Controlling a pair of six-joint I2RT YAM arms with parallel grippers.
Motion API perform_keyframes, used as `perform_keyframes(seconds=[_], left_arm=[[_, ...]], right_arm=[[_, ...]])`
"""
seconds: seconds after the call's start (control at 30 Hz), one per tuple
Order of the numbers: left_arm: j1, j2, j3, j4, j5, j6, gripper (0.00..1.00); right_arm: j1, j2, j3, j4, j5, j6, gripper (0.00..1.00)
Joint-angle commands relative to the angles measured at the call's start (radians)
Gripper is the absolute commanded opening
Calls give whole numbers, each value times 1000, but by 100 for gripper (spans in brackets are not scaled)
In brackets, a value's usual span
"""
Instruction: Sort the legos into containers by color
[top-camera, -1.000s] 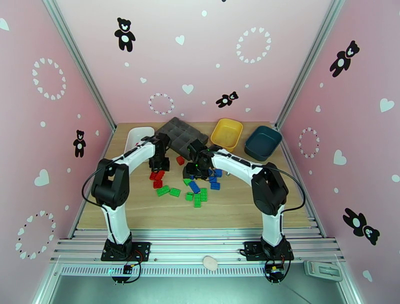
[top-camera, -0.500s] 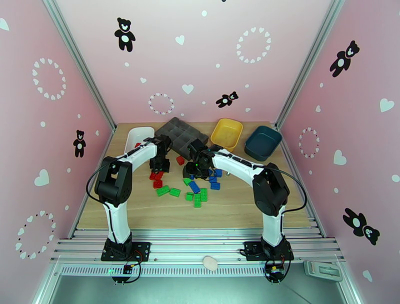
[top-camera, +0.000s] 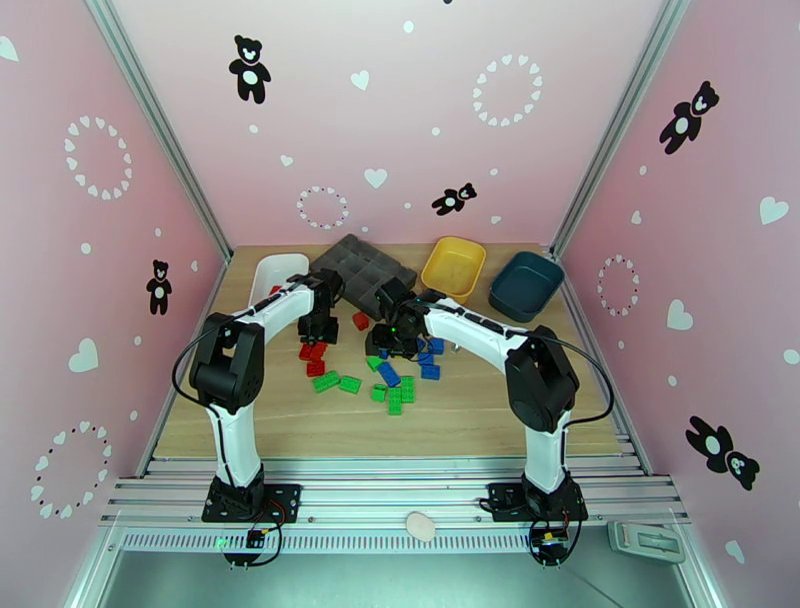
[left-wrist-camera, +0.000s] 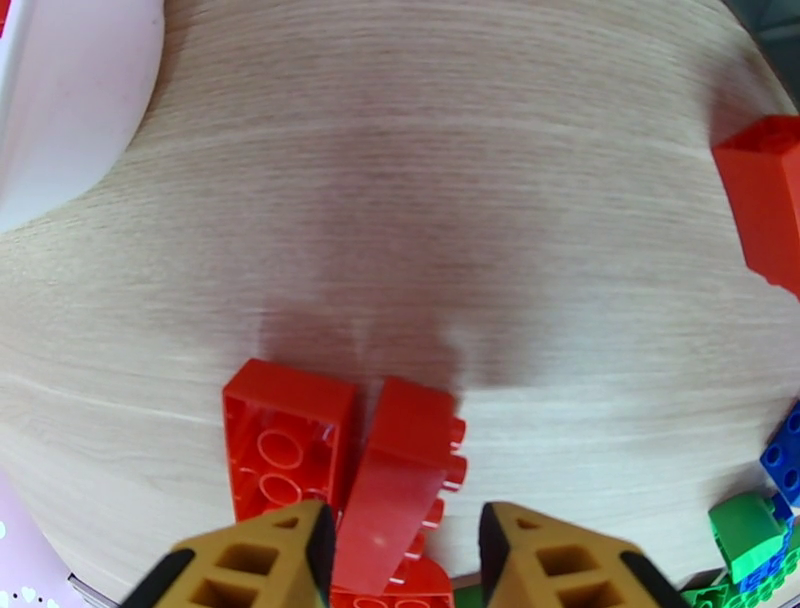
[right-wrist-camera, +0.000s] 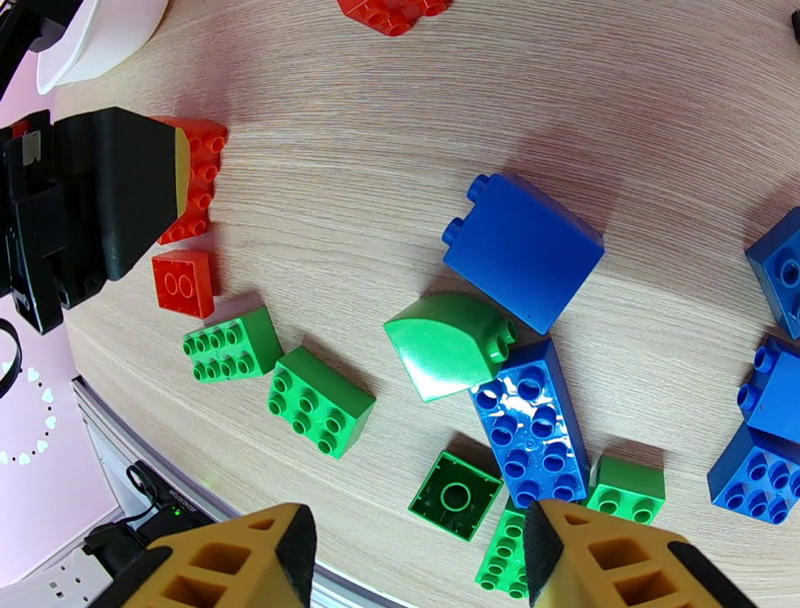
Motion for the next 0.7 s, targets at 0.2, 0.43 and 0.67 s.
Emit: perform_keyframes(seconds=[0.2, 0.43, 0.67], left_arm=[[-16, 33, -4, 11, 0, 5, 40], [-33, 41, 0, 7, -9, -8, 36], [-36, 64, 12, -4, -16, -17, 37]], right_arm=[[-1, -29, -5, -2, 1, -1, 60], [-1, -22, -5, 2, -7, -1, 59], [-7, -18, -4, 5, -12, -3, 59]])
